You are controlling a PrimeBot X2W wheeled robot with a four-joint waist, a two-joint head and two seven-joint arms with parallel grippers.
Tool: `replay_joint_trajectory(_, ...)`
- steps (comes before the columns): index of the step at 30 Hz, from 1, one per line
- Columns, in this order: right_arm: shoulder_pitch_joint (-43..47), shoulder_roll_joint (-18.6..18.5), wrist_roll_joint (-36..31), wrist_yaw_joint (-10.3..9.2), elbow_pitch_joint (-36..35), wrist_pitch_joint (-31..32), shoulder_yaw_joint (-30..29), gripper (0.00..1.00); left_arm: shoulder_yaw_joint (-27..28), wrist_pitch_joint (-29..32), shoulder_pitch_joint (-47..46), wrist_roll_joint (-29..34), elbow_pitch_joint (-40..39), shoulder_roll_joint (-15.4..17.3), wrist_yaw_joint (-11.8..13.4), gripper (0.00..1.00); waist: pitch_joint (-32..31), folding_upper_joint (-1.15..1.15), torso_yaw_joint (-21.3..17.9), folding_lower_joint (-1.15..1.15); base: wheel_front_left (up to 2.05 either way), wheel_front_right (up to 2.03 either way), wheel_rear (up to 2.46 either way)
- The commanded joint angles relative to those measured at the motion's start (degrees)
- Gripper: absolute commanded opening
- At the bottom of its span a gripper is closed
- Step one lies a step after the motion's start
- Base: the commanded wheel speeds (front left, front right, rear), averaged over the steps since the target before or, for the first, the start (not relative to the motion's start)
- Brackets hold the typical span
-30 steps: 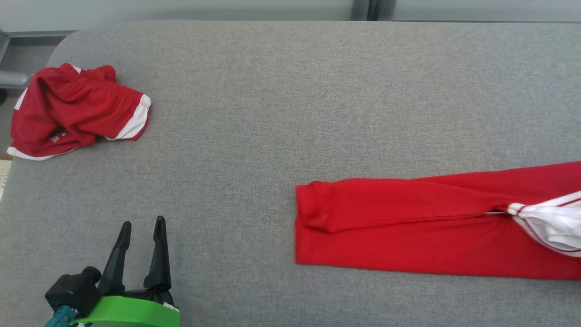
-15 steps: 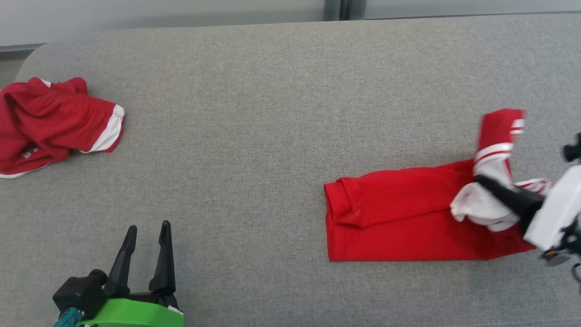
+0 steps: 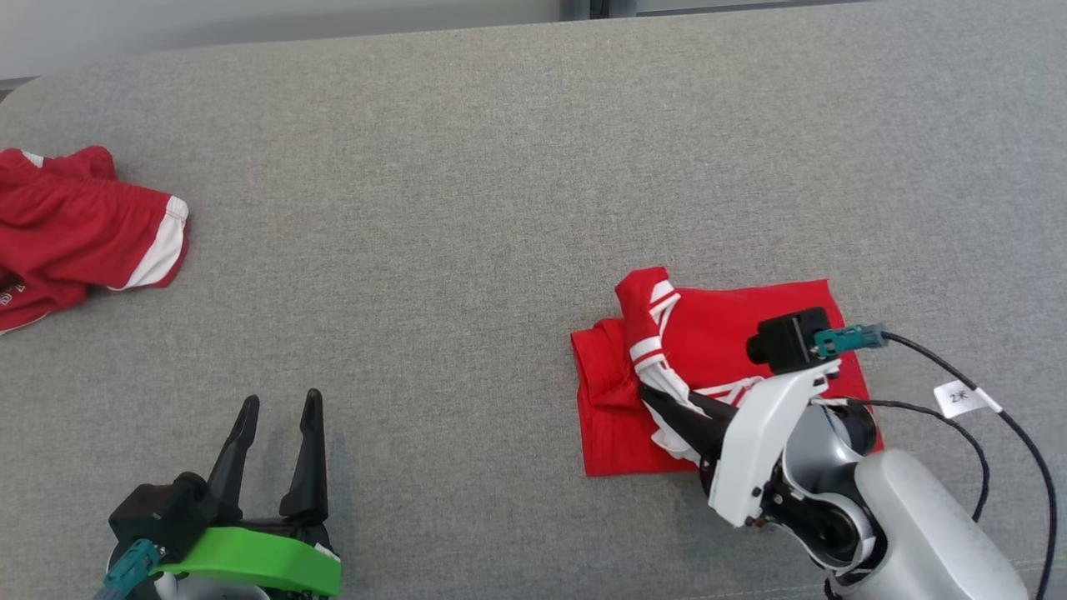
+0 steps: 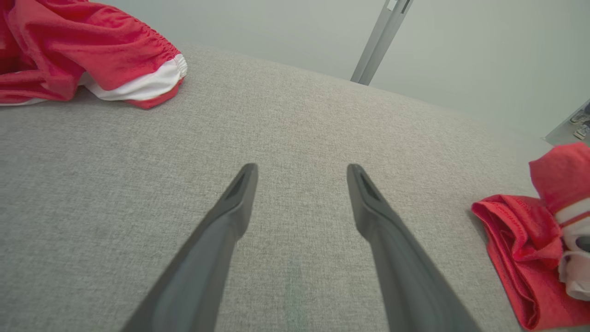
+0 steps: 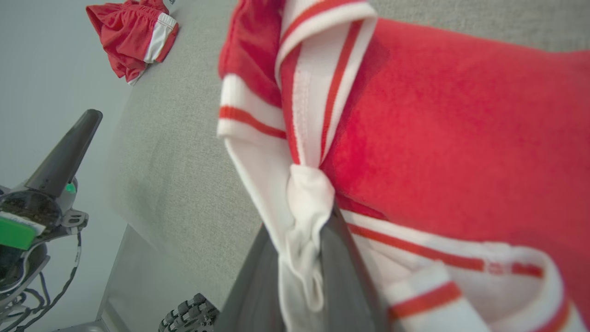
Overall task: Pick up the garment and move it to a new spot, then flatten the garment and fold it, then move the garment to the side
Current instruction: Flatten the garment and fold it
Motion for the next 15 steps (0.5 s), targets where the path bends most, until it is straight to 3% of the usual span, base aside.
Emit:
replay_joint_trajectory(1, -1.2, 0.7, -0.3, 0.03, 1.3, -1.4, 0.7, 0.0, -0.1, 0.2, -0.7, -0.1, 0.1, 0.5, 0.1, 1.0, -0.1, 0.0, 0.0, 0.0, 0.0, 0.0, 0.0)
replay_joint_trajectory(4, -2.6, 1.5, -1.7, 0.03, 4.6, -3.9, 1.4, 0.02, -0.2, 0.3, -0.2, -0.2, 0.3, 0.5, 0.3, 1.0, -0.4, 0.0, 0.1, 0.0, 0.0, 0.0, 0.0)
replay_joint_trajectory(5, -3.0, 1.8, -2.2, 0.03, 5.4, -4.5, 1.5, 0.64, -0.3, 0.3, 0.0, -0.2, 0.3, 0.4, 0.4, 1.0, -0.5, 0.0, 0.1, 0.0, 0.0, 0.0, 0.0)
replay_joint_trajectory(6, -3.3, 1.9, -2.4, 0.03, 6.1, -4.9, 1.6, 1.0, -0.3, 0.3, 0.1, -0.3, 0.3, 0.4, 0.5, 1.0, -0.6, 0.0, 0.2, 0.0, 0.0, 0.0, 0.0)
replay_joint_trajectory(10, -3.7, 2.1, -1.4, 0.03, 5.2, -6.9, -0.4, 1.0, -0.2, 0.2, 1.0, -0.5, 0.2, 0.4, 0.7, 1.0, -1.0, 0.0, 0.2, 0.0, 0.0, 0.0, 0.0)
replay_joint_trajectory(15, -1.2, 0.0, 4.6, 0.02, -4.3, -5.2, -6.3, 1.0, -0.1, 0.1, 2.1, -0.7, -0.5, 0.8, 1.1, 1.0, -1.4, 0.0, -0.2, 0.0, 0.0, 0.0, 0.0)
